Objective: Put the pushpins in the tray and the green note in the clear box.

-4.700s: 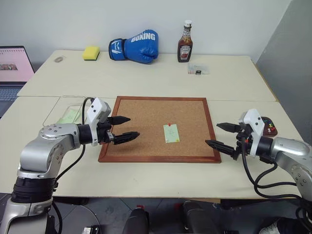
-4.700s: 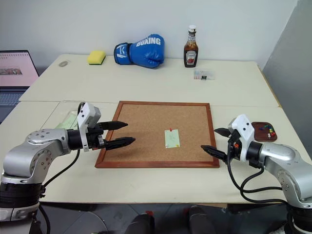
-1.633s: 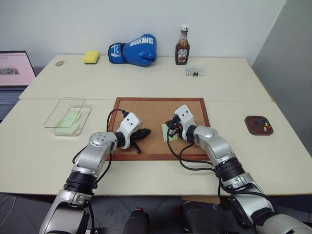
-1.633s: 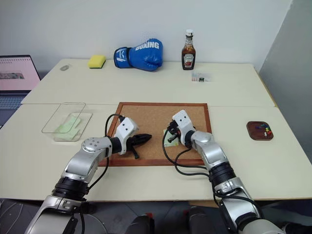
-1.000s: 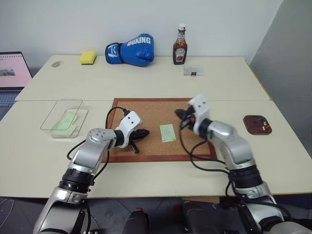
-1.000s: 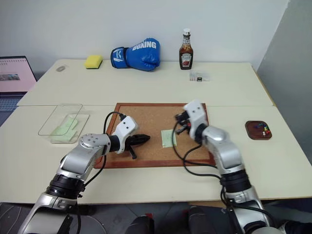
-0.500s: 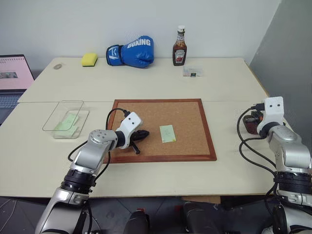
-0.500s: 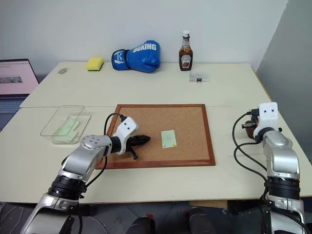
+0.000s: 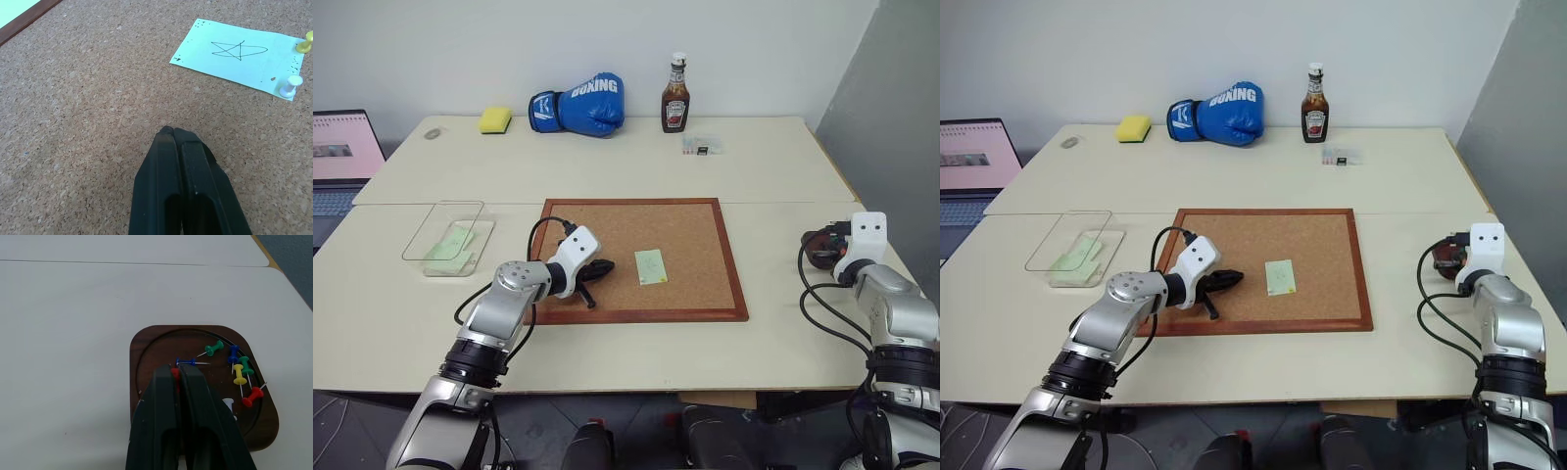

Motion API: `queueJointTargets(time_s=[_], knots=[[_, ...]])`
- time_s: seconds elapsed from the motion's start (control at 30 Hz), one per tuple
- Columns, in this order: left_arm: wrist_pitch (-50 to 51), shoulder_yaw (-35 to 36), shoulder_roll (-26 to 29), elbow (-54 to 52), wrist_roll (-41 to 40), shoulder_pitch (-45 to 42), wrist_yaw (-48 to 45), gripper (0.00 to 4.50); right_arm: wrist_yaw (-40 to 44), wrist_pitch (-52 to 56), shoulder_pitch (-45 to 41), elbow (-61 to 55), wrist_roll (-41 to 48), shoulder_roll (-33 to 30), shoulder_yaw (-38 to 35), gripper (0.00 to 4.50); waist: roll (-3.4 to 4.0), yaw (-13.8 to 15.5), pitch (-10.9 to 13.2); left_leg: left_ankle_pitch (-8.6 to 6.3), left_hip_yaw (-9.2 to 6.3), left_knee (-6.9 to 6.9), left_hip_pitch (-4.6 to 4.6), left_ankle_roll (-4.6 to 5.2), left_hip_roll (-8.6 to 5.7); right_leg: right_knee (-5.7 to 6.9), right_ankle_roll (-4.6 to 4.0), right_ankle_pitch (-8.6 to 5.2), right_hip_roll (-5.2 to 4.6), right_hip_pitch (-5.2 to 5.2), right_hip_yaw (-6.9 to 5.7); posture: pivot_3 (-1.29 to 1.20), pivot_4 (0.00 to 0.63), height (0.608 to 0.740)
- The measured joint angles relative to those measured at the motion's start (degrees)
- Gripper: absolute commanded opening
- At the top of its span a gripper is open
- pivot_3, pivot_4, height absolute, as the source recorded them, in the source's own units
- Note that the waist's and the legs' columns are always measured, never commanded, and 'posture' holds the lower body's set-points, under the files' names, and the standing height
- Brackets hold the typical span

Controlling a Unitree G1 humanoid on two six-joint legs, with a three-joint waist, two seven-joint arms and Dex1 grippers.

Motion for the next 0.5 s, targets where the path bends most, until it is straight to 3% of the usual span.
queueJointTargets(time_s=[0.43, 0.5], knots=[[-0.3, 0.0, 0.0, 0.3, 0.0, -0.1, 0.0, 0.0, 0.1, -3.8, -0.6, 1.9, -0.7, -2.4, 0.3, 3.65, 0.0, 0.0, 0.0, 0.0, 0.0, -0.03, -0.02, 0.0, 0.0, -0.13, 0.0, 0.0, 0.0, -0.02, 0.0, 0.0, 0.15, 0.74], [-0.4, 0.0, 0.0, 0.4, 0.0, -0.2, 0.0, 0.0, 0.5, -4.4, -0.6, 0.2, -0.3, -2.4, 0.3, 3.82, 0.05, 0.0, 0.0, 0.0, 0.0, -0.06, -0.03, 0.0, 0.0, -0.23, 0.0, 0.0, 0.0, -0.02, 0.0, 0.0, 0.15, 0.74]])
